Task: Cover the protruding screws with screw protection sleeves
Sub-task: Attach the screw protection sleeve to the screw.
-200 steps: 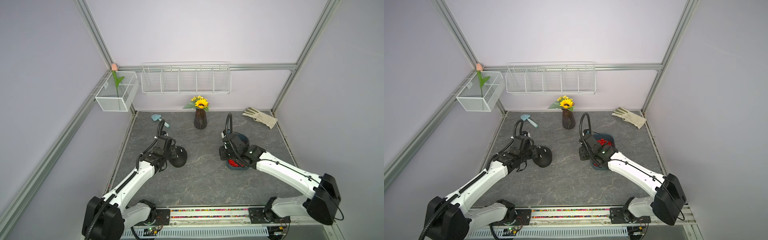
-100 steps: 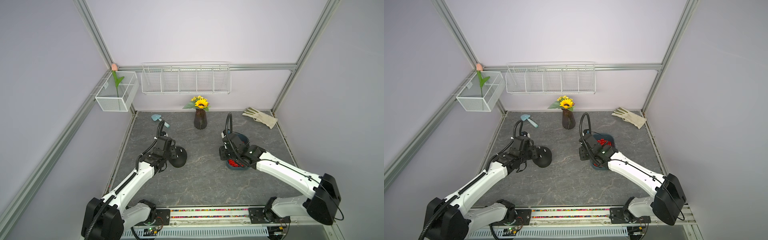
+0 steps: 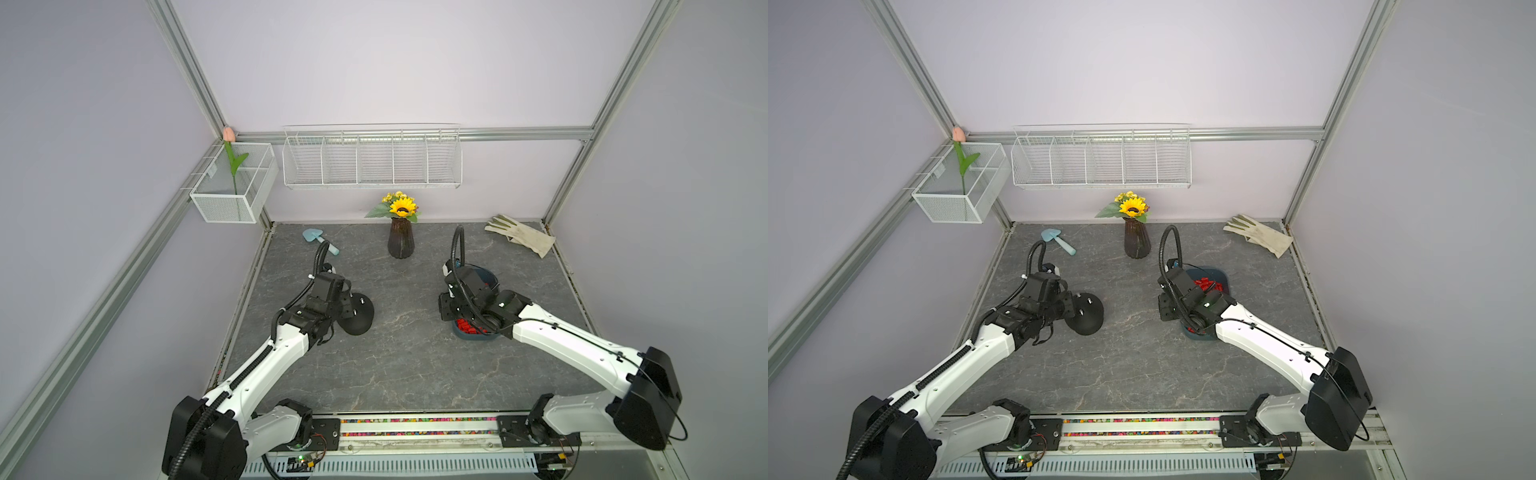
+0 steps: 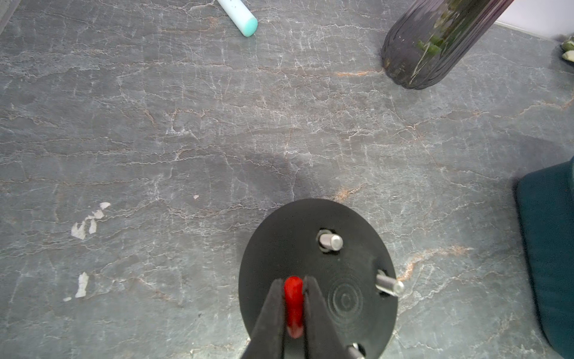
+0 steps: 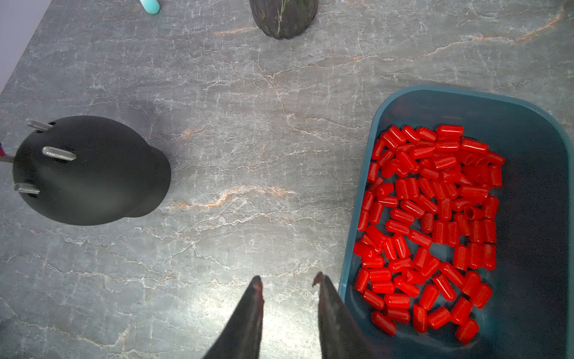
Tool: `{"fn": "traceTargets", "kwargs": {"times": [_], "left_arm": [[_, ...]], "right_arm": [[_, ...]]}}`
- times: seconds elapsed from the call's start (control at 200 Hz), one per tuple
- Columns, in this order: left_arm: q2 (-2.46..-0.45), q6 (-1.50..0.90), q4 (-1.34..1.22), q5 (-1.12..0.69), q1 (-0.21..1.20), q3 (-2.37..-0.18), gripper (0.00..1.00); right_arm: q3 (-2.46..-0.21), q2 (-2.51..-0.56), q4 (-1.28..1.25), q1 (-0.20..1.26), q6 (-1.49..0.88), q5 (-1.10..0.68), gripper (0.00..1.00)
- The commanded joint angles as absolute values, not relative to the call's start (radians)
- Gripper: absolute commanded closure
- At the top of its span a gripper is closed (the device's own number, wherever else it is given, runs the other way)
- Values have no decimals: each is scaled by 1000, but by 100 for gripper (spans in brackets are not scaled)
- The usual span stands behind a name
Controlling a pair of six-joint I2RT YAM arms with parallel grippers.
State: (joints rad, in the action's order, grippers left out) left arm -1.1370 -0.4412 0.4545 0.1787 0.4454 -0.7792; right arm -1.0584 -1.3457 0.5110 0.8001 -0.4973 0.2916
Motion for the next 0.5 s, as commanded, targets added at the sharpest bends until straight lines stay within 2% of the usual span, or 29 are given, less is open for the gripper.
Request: {"fn": "traceTargets", "kwargs": {"times": [0.0,0.495], "left_arm": [[-1125,-459,476,190,450,-769,86],[-1115,-462,484,195,451,-767,85]], "right_arm": [[-1054,-1326,508,805,-489,307,68],[-1057,-1332,503,803,-482,304,68]]}}
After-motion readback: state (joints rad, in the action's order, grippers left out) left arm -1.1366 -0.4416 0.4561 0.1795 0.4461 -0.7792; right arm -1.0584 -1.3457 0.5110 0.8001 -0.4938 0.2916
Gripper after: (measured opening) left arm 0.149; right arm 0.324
